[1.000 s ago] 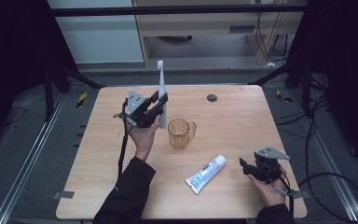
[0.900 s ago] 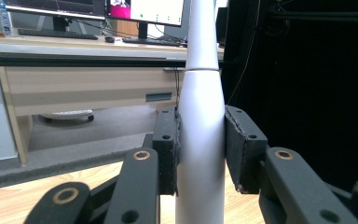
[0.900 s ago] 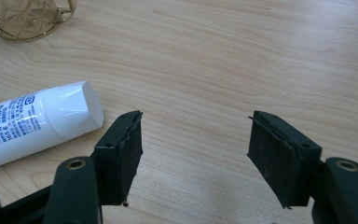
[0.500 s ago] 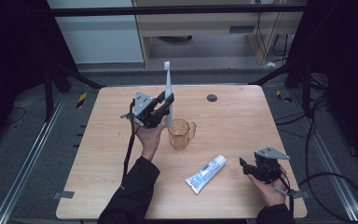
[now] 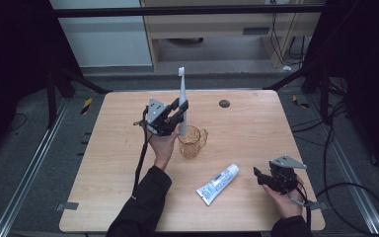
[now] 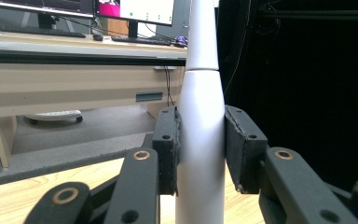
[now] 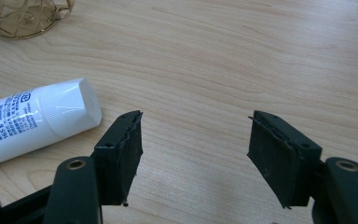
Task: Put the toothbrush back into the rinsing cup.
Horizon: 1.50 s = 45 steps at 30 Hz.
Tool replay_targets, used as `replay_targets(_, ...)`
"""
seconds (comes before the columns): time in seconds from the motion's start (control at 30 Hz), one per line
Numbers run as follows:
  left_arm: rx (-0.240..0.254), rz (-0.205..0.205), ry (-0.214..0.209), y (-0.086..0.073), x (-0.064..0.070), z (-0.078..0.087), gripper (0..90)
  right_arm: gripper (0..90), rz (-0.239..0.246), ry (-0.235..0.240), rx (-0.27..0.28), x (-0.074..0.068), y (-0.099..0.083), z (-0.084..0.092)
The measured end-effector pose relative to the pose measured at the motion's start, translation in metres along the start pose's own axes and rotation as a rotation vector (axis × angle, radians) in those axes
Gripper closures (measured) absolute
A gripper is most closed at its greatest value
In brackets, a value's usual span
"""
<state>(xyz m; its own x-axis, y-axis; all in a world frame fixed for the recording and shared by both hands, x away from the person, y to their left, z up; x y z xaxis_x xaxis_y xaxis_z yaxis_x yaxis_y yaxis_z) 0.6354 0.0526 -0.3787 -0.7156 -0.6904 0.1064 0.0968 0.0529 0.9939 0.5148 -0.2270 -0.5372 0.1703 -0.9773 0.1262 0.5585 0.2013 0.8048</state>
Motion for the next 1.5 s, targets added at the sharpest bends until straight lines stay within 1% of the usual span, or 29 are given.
replay_targets(0.23,-0.006,0.001,-0.008,-0.007,0.001,-0.003,67.0,34.8,0.000,-0.001,-0.003,0.000,0.000,0.000)
replay_targets(0.5,-0.026,-0.003,-0.010,-0.018,0.001,-0.006,67.0,34.9,0.001,-0.001,-0.003,0.000,0.000,0.000)
replay_targets(0.63,-0.027,-0.003,-0.010,-0.022,0.001,-0.005,67.0,34.9,0.002,-0.002,-0.001,0.000,0.000,0.000)
replay_targets(0.93,-0.045,0.002,-0.010,-0.034,0.000,-0.004,66.9,34.9,0.004,-0.002,0.000,0.000,0.000,0.000)
replay_targets(1.5,-0.058,0.004,-0.011,-0.049,0.000,-0.003,66.9,35.0,0.006,0.000,-0.003,-0.001,0.000,-0.001)
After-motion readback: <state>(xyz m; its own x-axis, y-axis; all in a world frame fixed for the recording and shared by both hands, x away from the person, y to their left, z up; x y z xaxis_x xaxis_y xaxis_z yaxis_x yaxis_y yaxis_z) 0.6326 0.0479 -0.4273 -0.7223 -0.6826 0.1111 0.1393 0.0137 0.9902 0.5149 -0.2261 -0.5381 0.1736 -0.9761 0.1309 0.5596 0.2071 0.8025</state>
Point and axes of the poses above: each handheld gripper's, and its own axes: z roughly backward along the jaws, y roughly out of its top, x roughly to its right, the point moved 10 cm from there along -z, roughly forward along the jaws, and after that the axes turned 12 degrees about -y, right-handed, at the moved point
